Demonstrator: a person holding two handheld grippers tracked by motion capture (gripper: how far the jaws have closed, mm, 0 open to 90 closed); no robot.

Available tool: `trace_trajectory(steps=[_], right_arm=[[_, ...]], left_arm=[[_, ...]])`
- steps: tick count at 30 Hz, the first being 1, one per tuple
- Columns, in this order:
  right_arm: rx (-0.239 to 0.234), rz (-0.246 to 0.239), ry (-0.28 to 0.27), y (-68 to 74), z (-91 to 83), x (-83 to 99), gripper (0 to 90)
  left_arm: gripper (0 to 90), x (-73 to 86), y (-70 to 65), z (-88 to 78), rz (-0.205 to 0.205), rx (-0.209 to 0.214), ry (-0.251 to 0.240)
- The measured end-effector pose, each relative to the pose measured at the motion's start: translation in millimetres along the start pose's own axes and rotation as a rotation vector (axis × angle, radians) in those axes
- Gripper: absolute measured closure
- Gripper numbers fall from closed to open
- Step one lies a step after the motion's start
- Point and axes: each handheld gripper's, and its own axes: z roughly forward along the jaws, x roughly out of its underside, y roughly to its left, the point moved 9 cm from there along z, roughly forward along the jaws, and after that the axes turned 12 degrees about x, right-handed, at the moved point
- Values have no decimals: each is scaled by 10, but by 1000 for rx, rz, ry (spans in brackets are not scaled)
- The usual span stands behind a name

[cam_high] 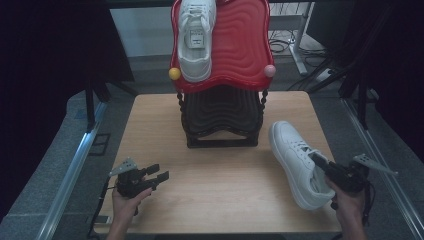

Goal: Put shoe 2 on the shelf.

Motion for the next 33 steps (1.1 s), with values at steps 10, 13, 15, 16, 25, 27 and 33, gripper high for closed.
trace_trajectory(steps=[10, 13, 15, 16, 25, 27, 33], right_arm=[[-39, 109, -159, -9, -234, -432, 835], [-49, 130, -197, 30, -257, -585, 838], [-53, 133, -219, 73, -267, -692, 838], [-52, 131, -230, 89, -268, -744, 839], [-67, 172, -314, 276, -205, -1219, 839], [-71, 181, -325, 320, -189, -1311, 839], [-51, 173, -349, 449, -178, -1553, 838]], left_arm=[[403, 10, -3, 13, -1, 0, 4], [403, 9, -9, 10, 1, 1, 4], [403, 6, -8, 2, 6, 0, 4], [403, 5, -9, -3, 6, 0, 3], [403, -12, -7, -27, 15, -14, 2], [403, -12, -5, -29, 16, -15, 2], [404, -29, -17, -44, 21, -17, -5]])
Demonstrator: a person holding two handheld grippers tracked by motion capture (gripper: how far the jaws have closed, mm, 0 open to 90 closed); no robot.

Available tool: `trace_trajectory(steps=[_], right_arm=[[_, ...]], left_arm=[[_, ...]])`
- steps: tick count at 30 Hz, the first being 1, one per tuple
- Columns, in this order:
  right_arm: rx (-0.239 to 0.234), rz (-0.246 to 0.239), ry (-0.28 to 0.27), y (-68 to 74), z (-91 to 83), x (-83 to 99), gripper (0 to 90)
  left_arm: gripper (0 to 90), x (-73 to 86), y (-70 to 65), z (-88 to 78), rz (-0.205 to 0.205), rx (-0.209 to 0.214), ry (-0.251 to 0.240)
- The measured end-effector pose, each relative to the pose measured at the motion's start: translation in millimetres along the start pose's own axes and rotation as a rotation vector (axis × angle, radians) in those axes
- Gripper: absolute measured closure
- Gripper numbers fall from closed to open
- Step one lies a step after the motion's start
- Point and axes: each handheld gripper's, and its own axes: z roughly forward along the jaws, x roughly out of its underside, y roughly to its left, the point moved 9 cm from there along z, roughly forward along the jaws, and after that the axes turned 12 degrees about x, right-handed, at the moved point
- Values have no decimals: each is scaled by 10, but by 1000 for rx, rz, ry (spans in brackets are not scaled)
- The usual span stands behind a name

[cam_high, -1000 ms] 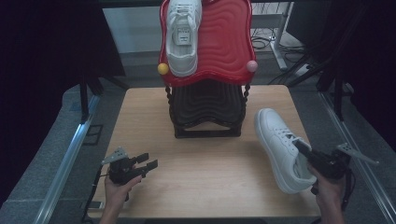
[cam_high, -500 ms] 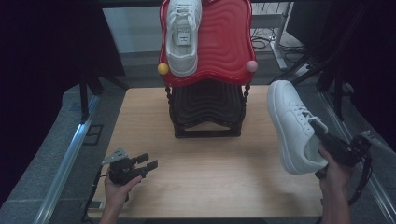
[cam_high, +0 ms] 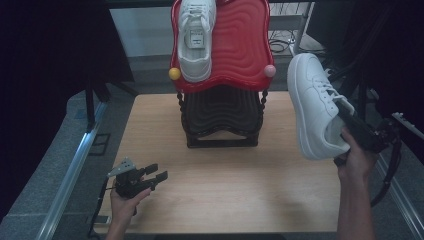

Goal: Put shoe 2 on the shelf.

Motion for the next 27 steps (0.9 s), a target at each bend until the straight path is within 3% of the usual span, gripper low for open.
trace_trajectory(steps=[11, 20, 27], right_arm=[[39, -59, -20, 278, 139, -285, 839], [63, -41, -58, 505, 284, -555, 838], [80, -50, -71, 787, 493, -754, 838]], left_arm=[[409, -22, -40, 3, 16, 12, -3], [409, -15, -63, 44, 35, 11, 7], [405, -10, -74, 64, 30, 28, 16]])
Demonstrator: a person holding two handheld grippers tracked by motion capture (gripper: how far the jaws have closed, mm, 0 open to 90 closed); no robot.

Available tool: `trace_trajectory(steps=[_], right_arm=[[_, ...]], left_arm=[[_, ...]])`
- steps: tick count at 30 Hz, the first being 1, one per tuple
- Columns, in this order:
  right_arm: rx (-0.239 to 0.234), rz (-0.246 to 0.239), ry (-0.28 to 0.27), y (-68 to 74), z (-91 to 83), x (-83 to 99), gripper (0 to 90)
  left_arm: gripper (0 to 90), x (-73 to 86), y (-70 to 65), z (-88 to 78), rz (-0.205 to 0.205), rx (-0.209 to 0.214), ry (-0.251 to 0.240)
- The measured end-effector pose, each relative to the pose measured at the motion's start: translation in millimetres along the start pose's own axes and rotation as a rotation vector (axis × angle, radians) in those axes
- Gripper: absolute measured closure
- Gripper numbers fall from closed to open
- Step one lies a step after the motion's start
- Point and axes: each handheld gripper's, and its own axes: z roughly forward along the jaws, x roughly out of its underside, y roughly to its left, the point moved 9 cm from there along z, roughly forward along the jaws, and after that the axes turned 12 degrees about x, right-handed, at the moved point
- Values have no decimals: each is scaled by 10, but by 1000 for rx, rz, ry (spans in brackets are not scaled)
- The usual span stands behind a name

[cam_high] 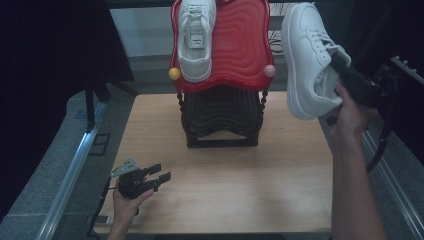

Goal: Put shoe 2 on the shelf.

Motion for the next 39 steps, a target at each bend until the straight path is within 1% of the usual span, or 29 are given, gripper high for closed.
trace_trajectory(steps=[4, 6, 8, 10, 12, 14, 16, 18, 23, 25, 27, 30, 32, 35, 39], right_arm=[[-1, -10, -10, 216, 147, -100, 838], [-3, -18, -11, 328, 228, -131, 838], [-5, -12, -12, 431, 326, -150, 838], [-1, -5, -8, 530, 430, -155, 838], [2, -8, -5, 621, 535, -160, 838], [2, 3, -8, 706, 632, -168, 838], [1, 12, -7, 792, 737, -167, 838], [5, 8, -1, 888, 859, -154, 837], [7, 1, 4, 1059, 1072, -87, 837], [6, -7, 11, 1113, 1151, -51, 837], [17, -16, 13, 1141, 1222, -13, 837], [44, -13, 9, 1131, 1319, 47, 836], [62, -25, 6, 1116, 1370, 84, 834], [94, -64, -6, 1102, 1410, 129, 826], [109, -142, -37, 1158, 1417, 197, 798]], left_arm=[[402, -2, 3, -20, 4, 0, -1], [402, -1, -2, -16, -7, 6, -4], [401, 7, -11, -7, -7, 13, 1], [400, 11, -24, -1, -3, 19, 4], [398, 13, -23, -11, 5, 19, 8], [398, 9, -25, -28, -5, 17, -2], [397, 5, -21, -50, -8, 15, -11], [397, 4, -17, -75, -8, 15, -15], [397, 9, 0, -109, -11, 13, -23], [397, 16, 2, -113, -13, 11, -22], [398, 17, 2, -116, -14, 11, -23], [397, 24, -3, -114, -14, 12, -22], [398, 29, -6, -111, -9, 13, -18], [398, 30, -8, -111, -9, 13, -18], [398, 28, -8, -110, -10, 11, -19]])
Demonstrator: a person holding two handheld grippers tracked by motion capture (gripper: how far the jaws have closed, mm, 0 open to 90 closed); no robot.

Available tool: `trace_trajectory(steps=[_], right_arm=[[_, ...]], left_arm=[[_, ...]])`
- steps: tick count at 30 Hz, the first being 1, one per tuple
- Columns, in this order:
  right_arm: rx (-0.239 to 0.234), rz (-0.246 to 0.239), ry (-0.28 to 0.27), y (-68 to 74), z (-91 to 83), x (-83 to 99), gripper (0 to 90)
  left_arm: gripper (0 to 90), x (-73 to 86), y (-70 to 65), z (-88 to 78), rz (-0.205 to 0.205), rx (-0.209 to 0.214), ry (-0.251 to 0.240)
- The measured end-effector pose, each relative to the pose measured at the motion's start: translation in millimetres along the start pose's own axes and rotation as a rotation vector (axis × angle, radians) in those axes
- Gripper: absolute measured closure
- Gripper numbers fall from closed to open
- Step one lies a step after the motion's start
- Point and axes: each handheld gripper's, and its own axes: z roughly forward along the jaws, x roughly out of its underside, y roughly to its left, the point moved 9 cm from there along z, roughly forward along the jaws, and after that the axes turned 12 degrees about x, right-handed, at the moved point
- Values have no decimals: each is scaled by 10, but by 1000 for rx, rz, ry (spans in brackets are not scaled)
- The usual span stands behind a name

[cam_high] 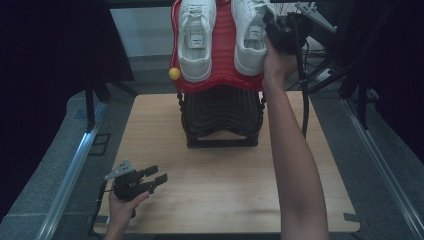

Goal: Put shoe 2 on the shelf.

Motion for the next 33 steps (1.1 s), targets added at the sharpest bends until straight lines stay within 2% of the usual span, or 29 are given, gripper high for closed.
trace_trajectory(steps=[2, 6, 10, 12, 13, 18, 21, 26, 33], right_arm=[[2, -35, -8, 47, -2, 33, 761], [-8, -91, 2, 152, -5, 126, 579], [-57, -67, 23, 165, -28, 139, 421], [-111, -20, 32, 162, -64, 107, 375], [-124, -3, 37, 152, -86, 87, 358], [-175, 13, 33, 71, -252, -24, 354], [-215, 15, 54, -20, -386, -71, 354], [-224, -3, 59, -299, -633, -129, 353], [-213, -45, 109, -762, -980, 77, 344]], left_arm=[[397, 4, -5, 3, 1, -1, 2], [397, 6, -22, 9, 4, 2, 5], [397, 1, -44, 3, 6, 4, 2], [397, -5, -51, -6, 9, 4, 0], [397, -8, -54, -10, 10, 3, -1], [398, -11, -56, -2, 9, 2, -1], [397, 3, -68, 36, 12, 4, 10], [397, 19, -97, 66, 10, 7, 18], [397, 34, -103, 121, 14, 10, 29]])
